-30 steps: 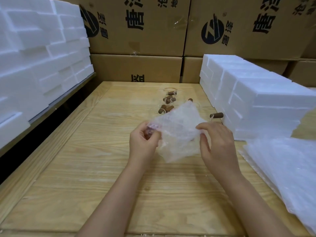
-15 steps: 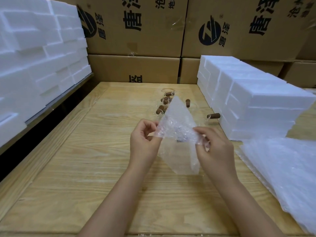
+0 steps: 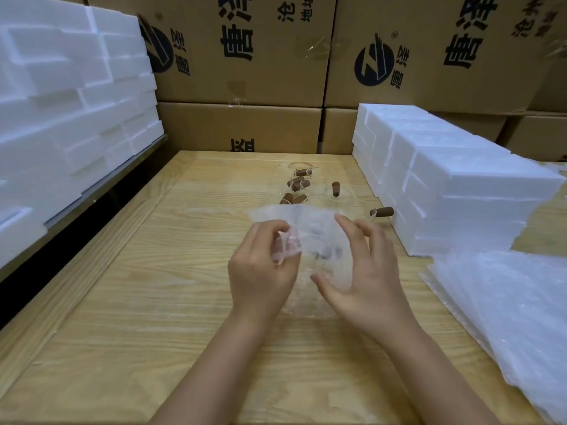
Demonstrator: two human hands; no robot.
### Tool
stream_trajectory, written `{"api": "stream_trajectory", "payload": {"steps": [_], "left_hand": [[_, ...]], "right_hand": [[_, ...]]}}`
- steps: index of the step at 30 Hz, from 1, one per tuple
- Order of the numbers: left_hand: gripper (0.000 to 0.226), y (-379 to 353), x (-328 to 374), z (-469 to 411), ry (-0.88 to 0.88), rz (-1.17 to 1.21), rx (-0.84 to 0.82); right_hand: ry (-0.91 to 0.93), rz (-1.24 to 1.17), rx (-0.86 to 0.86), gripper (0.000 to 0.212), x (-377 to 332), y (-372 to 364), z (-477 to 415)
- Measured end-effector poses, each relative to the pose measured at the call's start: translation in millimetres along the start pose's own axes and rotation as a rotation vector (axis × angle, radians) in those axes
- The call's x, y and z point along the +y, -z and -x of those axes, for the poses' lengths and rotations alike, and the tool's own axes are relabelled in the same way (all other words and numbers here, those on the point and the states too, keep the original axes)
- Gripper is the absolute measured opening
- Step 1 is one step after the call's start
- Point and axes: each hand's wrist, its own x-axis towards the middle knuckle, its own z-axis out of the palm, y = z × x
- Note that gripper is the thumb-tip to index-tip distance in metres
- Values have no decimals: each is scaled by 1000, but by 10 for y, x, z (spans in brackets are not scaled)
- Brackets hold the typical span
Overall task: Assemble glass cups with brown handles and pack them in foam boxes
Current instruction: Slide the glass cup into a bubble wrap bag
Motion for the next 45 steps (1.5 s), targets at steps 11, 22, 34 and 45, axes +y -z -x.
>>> {"api": "stream_trajectory", "payload": {"steps": [11,22,34,45], "left_hand": [[62,79,89,-46,-28,379,-223],[53,129,-60,-178,99,148,-494],[13,35,-103,-119,463,457,-204],[32,102,-83,-114,184,223,-217]], "right_hand": [[-86,-489,323,46,188,259,-114],[-78,-1016,111,22,209,253,-176],[-278,-606,8,13,-127,63,-170],[-165,-272,-191,9,-343,-35,-442]]}}
